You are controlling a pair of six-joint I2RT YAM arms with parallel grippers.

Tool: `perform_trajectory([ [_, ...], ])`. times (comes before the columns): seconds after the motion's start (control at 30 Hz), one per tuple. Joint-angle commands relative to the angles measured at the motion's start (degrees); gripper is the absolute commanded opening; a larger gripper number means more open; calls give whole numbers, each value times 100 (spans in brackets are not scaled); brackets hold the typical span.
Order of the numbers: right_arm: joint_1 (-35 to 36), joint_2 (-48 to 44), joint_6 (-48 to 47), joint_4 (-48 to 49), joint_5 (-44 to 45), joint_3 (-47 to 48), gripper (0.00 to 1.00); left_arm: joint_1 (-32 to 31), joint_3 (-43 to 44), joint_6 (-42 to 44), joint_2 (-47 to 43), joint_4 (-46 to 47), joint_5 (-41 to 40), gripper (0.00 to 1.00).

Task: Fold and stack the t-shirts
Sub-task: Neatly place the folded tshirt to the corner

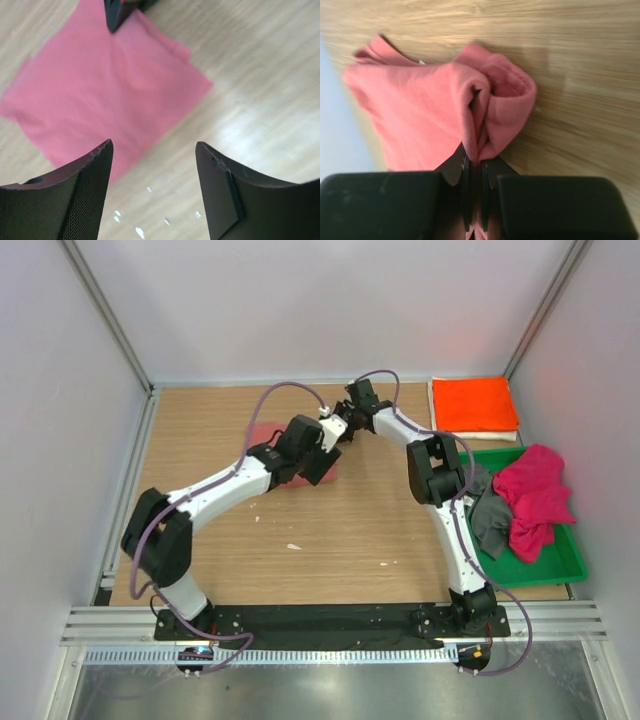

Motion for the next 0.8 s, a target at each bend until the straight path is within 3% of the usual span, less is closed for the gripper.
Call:
perform_trajectory([
  [0.0, -31, -571, -2173, -2115, 1349, 635, 2, 118, -397, -1099, -1079, -16, 621, 68],
  [0.07, -49, -677, -3050, -2689, 2060, 952, 1, 118, -600, -1531, -1441, -68, 648, 68],
  [0.1, -92, -1009, -3682, -3379, 3072, 1032, 2, 136, -1045, -2046, -2096, -112, 588, 68],
  [0.23, -259, -1266, -4435, -3903, 3731, 1041, 1, 179, -1523, -2481, -2655, -121, 604, 68],
  [0.5, -1120, -1407, -5709, -4178, 4172, 1788, 2, 224, -2306, -2912, -3175, -51, 956, 67],
  [0.77, -1596, -1425, -6220, -3185, 4260, 2113, 1, 233, -2175, -2877, -2622, 19, 1430, 66],
])
